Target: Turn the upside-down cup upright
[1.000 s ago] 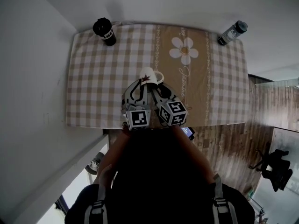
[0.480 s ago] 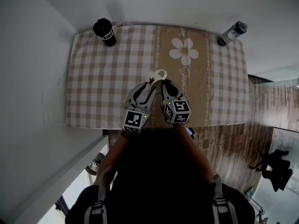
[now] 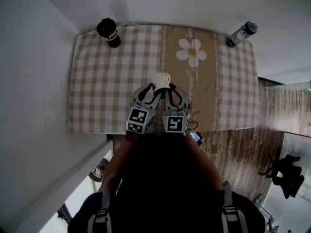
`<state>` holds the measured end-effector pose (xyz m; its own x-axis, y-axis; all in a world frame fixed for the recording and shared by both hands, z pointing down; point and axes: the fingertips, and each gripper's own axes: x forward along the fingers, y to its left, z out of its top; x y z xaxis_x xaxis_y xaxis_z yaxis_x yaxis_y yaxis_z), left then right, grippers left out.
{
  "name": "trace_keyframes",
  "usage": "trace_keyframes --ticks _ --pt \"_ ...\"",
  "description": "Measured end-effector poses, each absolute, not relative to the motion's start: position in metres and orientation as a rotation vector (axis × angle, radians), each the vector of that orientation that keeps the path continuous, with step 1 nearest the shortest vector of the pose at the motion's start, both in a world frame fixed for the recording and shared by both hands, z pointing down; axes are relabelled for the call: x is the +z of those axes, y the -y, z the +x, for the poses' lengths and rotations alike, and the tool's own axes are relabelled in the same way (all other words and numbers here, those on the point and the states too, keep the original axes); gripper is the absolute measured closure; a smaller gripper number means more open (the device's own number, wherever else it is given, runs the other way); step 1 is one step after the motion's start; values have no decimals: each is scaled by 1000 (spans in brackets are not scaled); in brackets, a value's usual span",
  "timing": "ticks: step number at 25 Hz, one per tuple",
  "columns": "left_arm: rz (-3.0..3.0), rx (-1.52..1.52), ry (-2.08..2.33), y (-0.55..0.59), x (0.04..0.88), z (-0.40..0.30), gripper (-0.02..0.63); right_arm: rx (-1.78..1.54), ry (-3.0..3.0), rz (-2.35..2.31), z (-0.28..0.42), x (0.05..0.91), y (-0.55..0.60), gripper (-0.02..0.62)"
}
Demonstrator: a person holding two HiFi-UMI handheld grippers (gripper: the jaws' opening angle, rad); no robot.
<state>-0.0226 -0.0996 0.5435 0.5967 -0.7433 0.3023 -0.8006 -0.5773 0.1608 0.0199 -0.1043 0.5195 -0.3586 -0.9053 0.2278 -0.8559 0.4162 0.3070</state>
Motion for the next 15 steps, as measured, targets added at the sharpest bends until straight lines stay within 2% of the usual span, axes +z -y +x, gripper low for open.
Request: trace_keyframes --ticks 3,8,9,10,12,15 --pt "2535 379 1304 103 549 -28 443 -318 2292 1449 12 517 100 561" --pt "2467 414 1471 112 549 -52 564 -443 2329 1294 -18 516 82 506" --pt "2469 440 1484 112 551 -54 568 -469 2325 1273 -21 516 79 500" --pt "2469 451 1489 112 552 -56 566 -486 2323 1255 -23 516 77 536" --pt "2461 444 1496 110 555 -59 566 -462 2370 1221 -24 516 74 536" --pt "2470 432 1519 112 552 -64 568 -126 2634 1222 -19 514 72 557"
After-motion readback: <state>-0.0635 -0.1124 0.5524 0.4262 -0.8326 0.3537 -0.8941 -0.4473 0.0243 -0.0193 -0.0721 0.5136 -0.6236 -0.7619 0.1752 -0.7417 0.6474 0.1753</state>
